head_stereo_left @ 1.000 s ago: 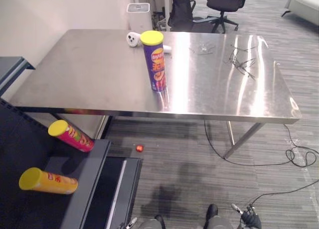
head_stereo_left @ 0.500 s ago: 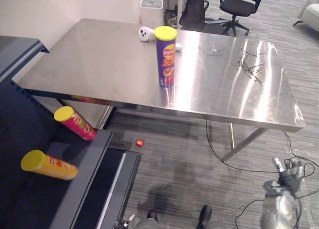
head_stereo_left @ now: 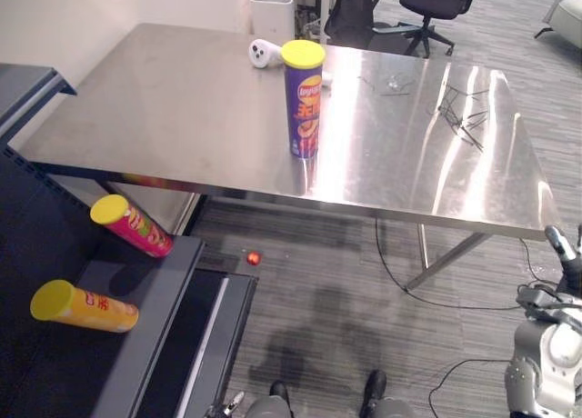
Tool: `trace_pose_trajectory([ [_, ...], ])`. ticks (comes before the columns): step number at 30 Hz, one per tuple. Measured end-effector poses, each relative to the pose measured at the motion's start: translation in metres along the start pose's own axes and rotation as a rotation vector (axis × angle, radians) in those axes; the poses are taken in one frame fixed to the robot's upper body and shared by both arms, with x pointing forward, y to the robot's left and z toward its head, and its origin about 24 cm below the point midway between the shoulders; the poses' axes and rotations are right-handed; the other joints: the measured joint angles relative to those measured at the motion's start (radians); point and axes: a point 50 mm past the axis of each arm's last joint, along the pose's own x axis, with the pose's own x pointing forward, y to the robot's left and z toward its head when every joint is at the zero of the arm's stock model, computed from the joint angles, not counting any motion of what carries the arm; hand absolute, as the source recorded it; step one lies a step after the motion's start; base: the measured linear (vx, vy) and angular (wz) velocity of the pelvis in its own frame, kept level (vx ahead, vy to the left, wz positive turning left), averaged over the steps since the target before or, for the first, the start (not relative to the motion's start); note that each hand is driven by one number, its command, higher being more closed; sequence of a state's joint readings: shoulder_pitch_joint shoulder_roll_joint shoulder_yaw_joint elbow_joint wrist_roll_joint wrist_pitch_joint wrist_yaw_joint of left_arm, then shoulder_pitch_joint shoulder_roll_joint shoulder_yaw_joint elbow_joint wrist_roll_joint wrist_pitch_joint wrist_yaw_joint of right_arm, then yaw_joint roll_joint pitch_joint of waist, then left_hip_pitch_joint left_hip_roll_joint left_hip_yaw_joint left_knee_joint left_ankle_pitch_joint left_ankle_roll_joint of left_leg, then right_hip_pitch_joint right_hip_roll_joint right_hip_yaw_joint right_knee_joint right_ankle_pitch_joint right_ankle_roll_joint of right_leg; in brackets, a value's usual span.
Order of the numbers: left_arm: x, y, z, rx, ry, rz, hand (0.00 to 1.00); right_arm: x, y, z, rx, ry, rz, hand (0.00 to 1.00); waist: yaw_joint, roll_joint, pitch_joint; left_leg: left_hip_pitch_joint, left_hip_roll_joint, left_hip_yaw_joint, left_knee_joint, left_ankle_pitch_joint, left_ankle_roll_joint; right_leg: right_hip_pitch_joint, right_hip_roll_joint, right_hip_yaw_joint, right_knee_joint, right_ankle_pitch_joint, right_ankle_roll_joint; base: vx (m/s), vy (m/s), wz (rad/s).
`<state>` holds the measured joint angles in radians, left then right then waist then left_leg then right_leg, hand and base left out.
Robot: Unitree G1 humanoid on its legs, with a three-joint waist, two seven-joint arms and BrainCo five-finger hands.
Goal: Put the gum and the chips on the shelf.
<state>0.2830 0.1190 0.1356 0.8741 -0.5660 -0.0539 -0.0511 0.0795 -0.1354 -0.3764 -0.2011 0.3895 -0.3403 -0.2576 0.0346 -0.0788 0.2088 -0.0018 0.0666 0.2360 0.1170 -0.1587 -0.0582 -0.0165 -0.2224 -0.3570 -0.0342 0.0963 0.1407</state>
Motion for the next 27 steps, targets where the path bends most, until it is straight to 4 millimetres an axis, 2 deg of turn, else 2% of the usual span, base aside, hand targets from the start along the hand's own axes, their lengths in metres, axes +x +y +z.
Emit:
trace_pose_trajectory([
  [3, 0.000, -0.002, 0.003, 0.013, -0.012, -0.011, 0.00, 0.012, 0.024, 0.000, -0.022, 0.001, 0.154, 0.00, 0.007, 0.001, 0.007, -0.025, -0.003, -0.010, 0.016, -0.007, 0.005, -0.011, -0.006, -0.001, 0.004, 0.000, 0.000, -0.04, 0.017, 0.10],
  [5, 0.001, -0.005, 0.007, 0.033, -0.027, -0.036, 0.00, 0.034, 0.045, -0.003, -0.032, -0.002, 0.243, 0.00, 0.008, 0.001, 0.030, -0.048, -0.008, -0.033, 0.034, -0.006, 0.008, -0.016, -0.012, -0.019, 0.010, 0.001, 0.001, -0.04, 0.010, 0.23],
  [6, 0.001, -0.006, 0.009, 0.032, -0.035, -0.043, 0.00, 0.041, 0.050, -0.005, -0.037, 0.002, 0.256, 0.00, 0.013, 0.001, 0.039, -0.050, -0.008, -0.036, 0.039, -0.006, 0.009, -0.016, -0.013, -0.021, 0.012, 0.001, 0.001, -0.05, 0.007, 0.23],
  [11, 0.002, -0.017, 0.020, 0.038, -0.070, -0.103, 0.00, 0.087, 0.085, -0.007, -0.071, 0.008, 0.322, 0.00, 0.058, 0.018, 0.097, -0.116, -0.012, -0.086, 0.082, -0.002, 0.013, -0.034, -0.017, -0.047, 0.020, 0.001, 0.001, -0.04, 0.001, 0.28],
  [12, 0.002, -0.018, 0.020, 0.043, -0.071, -0.113, 0.00, 0.100, 0.097, -0.002, -0.078, -0.009, 0.342, 0.00, 0.066, 0.023, 0.121, -0.129, -0.012, -0.098, 0.096, -0.002, 0.013, -0.035, -0.018, -0.056, 0.021, 0.001, 0.001, -0.04, -0.007, 0.25],
  [13, 0.002, -0.019, 0.020, 0.043, -0.071, -0.114, 0.00, 0.102, 0.099, 0.000, -0.080, -0.012, 0.345, 0.00, 0.068, 0.025, 0.125, -0.132, -0.013, -0.102, 0.098, -0.002, 0.013, -0.036, -0.018, -0.058, 0.021, 0.001, 0.001, -0.05, -0.005, 0.23],
  [18, 0.002, -0.029, 0.029, 0.065, -0.104, -0.178, 0.00, 0.139, 0.133, 0.035, -0.092, -0.119, 0.372, 0.00, 0.111, 0.034, 0.207, -0.202, -0.014, -0.136, 0.139, -0.001, 0.015, -0.070, -0.018, -0.084, 0.021, 0.015, -0.006, -0.04, 0.003, 0.14],
  [21, 0.003, -0.034, 0.033, 0.090, -0.117, -0.203, 0.00, 0.149, 0.152, 0.051, -0.087, -0.160, 0.392, 0.00, 0.128, 0.041, 0.235, -0.229, -0.017, -0.142, 0.158, -0.001, 0.015, -0.085, -0.021, -0.087, 0.021, 0.022, -0.004, -0.04, 0.026, 0.07],
  [27, 0.003, -0.040, 0.036, 0.105, -0.125, -0.233, 0.00, 0.161, 0.179, 0.070, -0.131, -0.195, 0.453, 0.00, 0.151, 0.053, 0.263, -0.247, -0.020, -0.165, 0.173, 0.000, 0.016, -0.086, -0.022, -0.102, 0.022, 0.023, -0.004, -0.03, 0.008, 0.07],
])
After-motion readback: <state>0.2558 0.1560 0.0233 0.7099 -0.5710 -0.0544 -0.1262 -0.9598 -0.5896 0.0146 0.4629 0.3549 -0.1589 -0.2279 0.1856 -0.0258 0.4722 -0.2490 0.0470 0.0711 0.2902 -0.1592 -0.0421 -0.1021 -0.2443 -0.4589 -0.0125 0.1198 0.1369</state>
